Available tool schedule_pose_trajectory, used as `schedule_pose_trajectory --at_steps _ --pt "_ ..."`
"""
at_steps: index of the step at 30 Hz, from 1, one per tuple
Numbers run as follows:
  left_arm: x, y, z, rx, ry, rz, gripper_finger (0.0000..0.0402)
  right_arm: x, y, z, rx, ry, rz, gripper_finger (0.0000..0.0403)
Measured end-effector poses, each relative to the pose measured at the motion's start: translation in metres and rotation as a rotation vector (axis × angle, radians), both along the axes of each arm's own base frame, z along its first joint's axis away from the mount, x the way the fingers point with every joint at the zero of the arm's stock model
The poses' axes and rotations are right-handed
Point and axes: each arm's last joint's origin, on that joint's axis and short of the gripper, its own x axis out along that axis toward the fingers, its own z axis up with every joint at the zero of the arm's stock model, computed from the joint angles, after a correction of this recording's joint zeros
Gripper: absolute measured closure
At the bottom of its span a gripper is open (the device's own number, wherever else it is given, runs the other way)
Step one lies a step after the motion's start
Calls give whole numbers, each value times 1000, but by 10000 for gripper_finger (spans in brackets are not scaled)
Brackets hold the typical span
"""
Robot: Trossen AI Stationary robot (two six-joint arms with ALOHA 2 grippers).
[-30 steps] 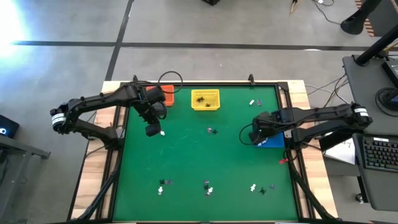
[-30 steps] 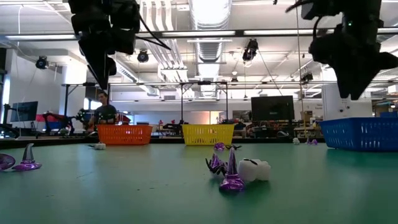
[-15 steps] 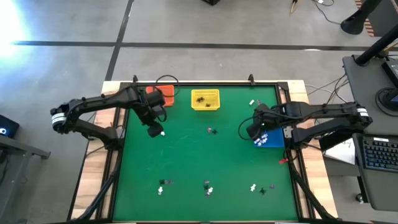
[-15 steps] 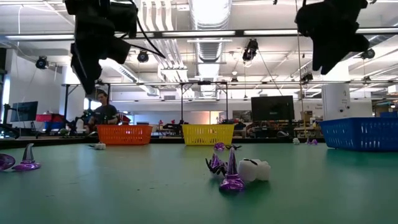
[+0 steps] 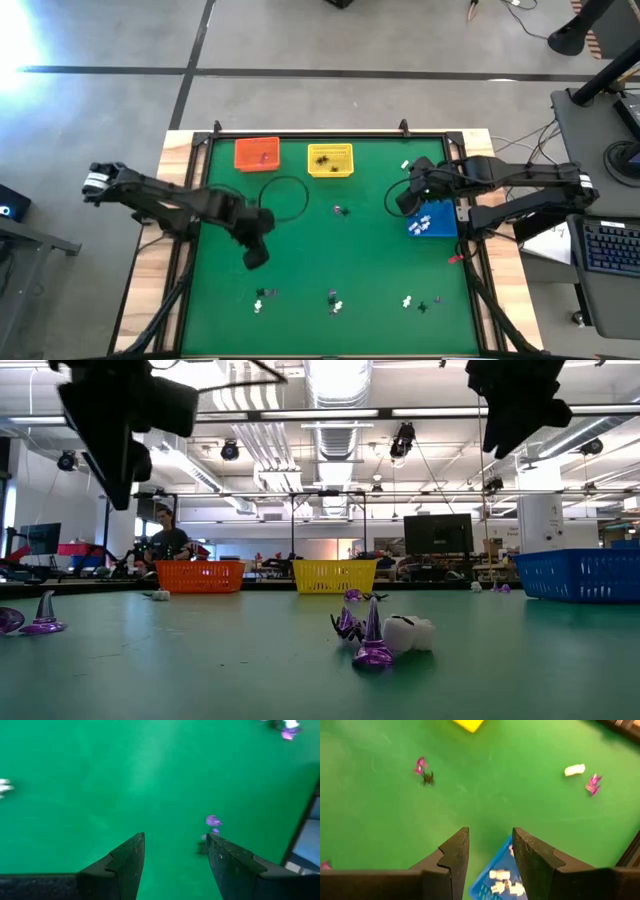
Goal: Sort Halloween decoration
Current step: Put the violet hat toy into the orange basket
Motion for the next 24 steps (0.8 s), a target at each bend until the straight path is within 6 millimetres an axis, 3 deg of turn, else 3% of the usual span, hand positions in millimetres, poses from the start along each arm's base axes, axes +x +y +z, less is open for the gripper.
schedule_pose_trajectory --at_steps 9,19,24 --pt "8 -43 -24 -63 -11 -12 208 0 -7 19 -80 -31 40 261" --pt "31 -65 -49 -119 -57 15 208 0 -8 20 -109 -11 96 261" --pt "33 -80 -59 -139 -42 15 208 0 -8 20 -117 -3 117 261"
